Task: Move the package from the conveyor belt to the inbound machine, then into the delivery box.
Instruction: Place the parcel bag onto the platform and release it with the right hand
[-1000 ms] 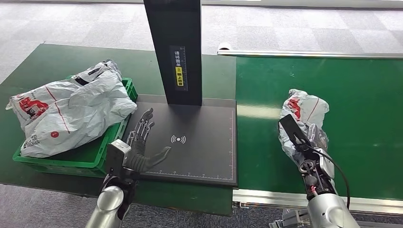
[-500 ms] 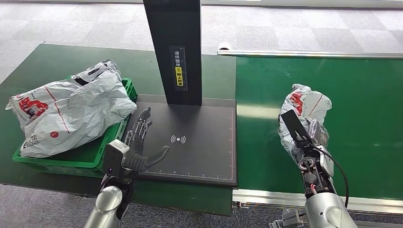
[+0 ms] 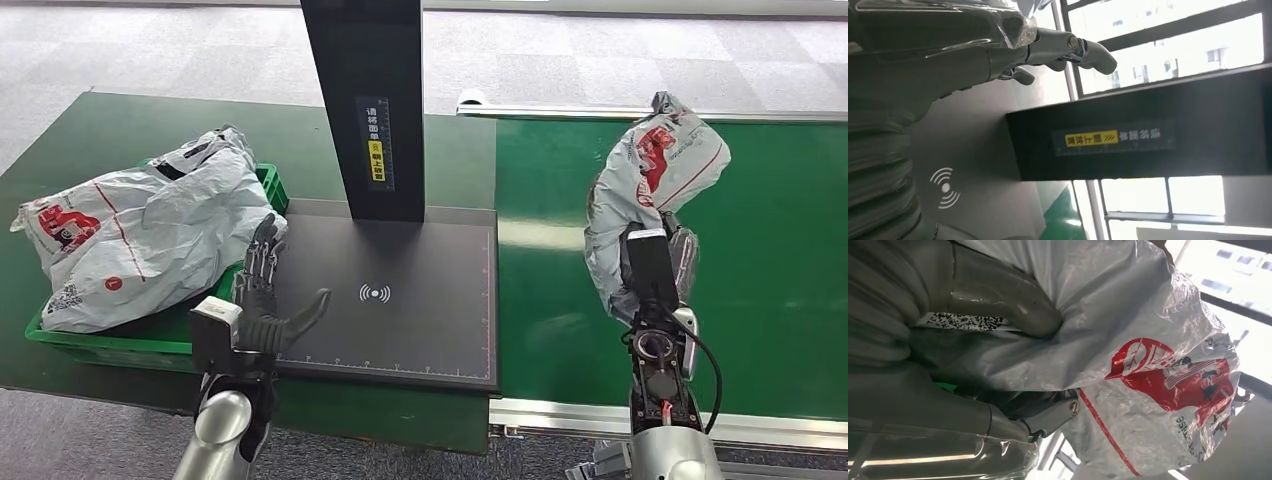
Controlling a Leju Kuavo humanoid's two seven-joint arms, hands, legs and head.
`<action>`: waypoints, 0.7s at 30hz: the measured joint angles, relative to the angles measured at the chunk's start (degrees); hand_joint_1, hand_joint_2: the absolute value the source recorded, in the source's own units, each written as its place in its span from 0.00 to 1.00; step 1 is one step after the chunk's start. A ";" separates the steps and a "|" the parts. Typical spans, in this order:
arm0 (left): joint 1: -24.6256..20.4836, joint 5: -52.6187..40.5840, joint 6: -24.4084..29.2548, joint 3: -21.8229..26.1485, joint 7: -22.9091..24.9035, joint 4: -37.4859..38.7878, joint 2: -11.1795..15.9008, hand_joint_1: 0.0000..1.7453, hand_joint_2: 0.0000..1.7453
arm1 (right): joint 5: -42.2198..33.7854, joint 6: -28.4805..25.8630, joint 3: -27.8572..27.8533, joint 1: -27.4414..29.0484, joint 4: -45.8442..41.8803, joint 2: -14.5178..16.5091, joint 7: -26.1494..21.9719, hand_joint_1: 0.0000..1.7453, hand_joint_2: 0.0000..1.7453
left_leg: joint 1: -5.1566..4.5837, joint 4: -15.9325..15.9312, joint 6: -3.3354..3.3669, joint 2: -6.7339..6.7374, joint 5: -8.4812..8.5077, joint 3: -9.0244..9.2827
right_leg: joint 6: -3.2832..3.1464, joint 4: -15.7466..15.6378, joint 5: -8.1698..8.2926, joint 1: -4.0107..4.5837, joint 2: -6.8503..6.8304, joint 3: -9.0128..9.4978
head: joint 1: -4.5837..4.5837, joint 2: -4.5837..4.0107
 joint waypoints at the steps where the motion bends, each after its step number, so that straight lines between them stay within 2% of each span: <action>1: -0.26 0.40 0.24 0.07 -0.28 -0.01 -0.09 0.00 1.00 | 1.25 0.39 2.17 1.29 -2.41 0.05 -1.54 1.00 1.00 | 0.00 0.00 0.00 0.02 0.00 0.00 | 0.00 0.00 0.00 0.00 0.01 0.00 | 0.01 0.00; 5: -1.64 0.79 -0.88 0.10 -0.45 0.15 -0.29 0.00 1.00 | 10.08 -0.04 14.28 6.26 -9.92 0.05 -5.68 1.00 1.00 | 0.02 -0.01 0.00 0.11 0.00 0.05 | -0.01 0.00 0.00 0.03 0.04 -0.02 | 0.00 0.00; 8: -2.24 0.89 -1.74 0.10 -0.49 0.38 -0.39 0.00 1.00 | 12.14 -3.41 21.70 8.62 -12.46 0.01 -5.60 1.00 1.00 | 0.03 -0.01 -0.01 0.02 0.01 0.03 | -0.01 0.00 -0.01 0.03 -0.04 -0.01 | -0.01 0.00; 11: -2.48 1.24 -2.48 0.14 -0.52 0.60 -0.36 0.00 1.00 | 12.63 -5.37 25.89 9.50 -13.95 -0.65 -4.84 1.00 1.00 | 0.03 -0.01 -0.01 0.03 0.02 0.02 | -0.01 0.00 0.00 0.02 -0.03 0.00 | 0.01 0.00; 14: -2.97 1.87 -2.79 0.15 -0.84 0.97 -0.36 0.00 1.00 | 17.26 -4.86 29.14 10.13 -14.73 -1.45 -1.35 1.00 1.00 | 0.01 -0.01 -0.01 0.04 0.01 0.02 | -0.01 0.00 0.00 0.00 -0.02 0.00 | 0.02 0.00; 18: -3.71 2.52 -2.79 0.14 -1.48 1.54 -0.39 0.00 1.00 | 27.64 -1.35 34.29 10.54 -13.55 -1.97 6.79 1.00 1.00 | 0.01 0.00 -0.01 0.02 0.01 0.02 | -0.01 0.00 0.00 0.01 -0.02 -0.01 | 0.00 0.00; 21: -4.09 2.57 -2.79 0.13 -1.55 1.91 -0.40 0.00 1.00 | 29.51 -0.33 37.08 10.54 -11.90 -2.02 8.93 1.00 1.00 | 0.02 -0.01 -0.01 0.01 0.01 0.01 | -0.01 0.00 0.00 0.02 -0.03 -0.02 | 0.00 0.00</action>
